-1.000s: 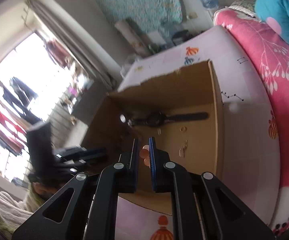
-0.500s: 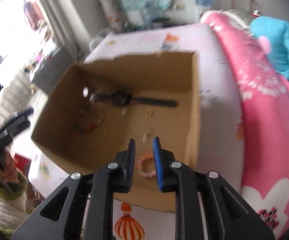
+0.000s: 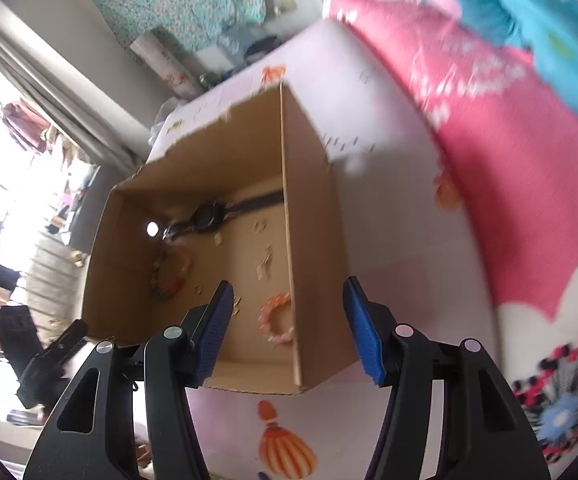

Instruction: Organize jewelry

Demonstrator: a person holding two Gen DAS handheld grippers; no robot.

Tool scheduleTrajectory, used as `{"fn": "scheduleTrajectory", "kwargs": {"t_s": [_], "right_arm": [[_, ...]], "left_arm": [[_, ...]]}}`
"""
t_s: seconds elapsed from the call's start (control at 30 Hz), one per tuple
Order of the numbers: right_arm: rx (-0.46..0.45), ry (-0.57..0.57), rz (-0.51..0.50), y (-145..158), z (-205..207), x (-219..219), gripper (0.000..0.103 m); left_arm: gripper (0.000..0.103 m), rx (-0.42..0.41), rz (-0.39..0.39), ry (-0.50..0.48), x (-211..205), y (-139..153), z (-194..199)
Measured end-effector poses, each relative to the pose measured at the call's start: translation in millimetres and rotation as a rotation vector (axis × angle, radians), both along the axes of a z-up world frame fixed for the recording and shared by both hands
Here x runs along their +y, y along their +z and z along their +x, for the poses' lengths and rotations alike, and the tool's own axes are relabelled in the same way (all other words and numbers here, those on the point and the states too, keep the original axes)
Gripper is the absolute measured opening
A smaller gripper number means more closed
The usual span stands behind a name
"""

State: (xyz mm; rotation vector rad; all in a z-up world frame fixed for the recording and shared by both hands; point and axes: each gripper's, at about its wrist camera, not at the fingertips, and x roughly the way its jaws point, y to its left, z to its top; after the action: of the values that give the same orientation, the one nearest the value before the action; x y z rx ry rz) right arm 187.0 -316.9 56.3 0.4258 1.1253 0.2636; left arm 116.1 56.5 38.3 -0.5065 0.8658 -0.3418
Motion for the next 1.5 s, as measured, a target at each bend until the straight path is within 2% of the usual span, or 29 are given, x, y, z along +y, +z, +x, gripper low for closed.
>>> {"fn": "scheduleTrajectory", "kwargs": {"t_s": [0.03, 0.23, 0.43, 1.1, 1.33, 1.5], "right_arm": [[0.014, 0.015, 0.038, -3.3, 0.8, 2.8, 0.058], [0.005, -0.006, -0.021, -2.2, -1.0, 16.3, 0.058], [0.031, -0.022, 0.002, -3.0, -5.1, 13.8, 0.058], [0.139, -0.043, -0.021, -5.2, -34.0, 16.8, 0.058], [0.121, -0.059, -0.017, -5.0, -39.5, 15.2, 0.058], [0.050, -0.082, -0.001, -2.0, -49.3, 10.1, 0.058]], "left_arm": [[0.082, 0.000, -0.014, 0.007, 1.0, -0.6, -1.2], [0.082, -0.003, -0.095, 0.026, 9.1, -3.0, -5.9], [0.082, -0.023, -0.005, 0.030, 1.9, -0.2, -11.3], [0.082, 0.006, 0.011, 0.008, 2.4, 3.3, -50.0], [0.082, -0.005, 0.029, 0.001, 2.4, 3.6, -55.0], [0.082, -0.029, 0.042, 0.007, 1.6, 7.2, -63.8]]}}
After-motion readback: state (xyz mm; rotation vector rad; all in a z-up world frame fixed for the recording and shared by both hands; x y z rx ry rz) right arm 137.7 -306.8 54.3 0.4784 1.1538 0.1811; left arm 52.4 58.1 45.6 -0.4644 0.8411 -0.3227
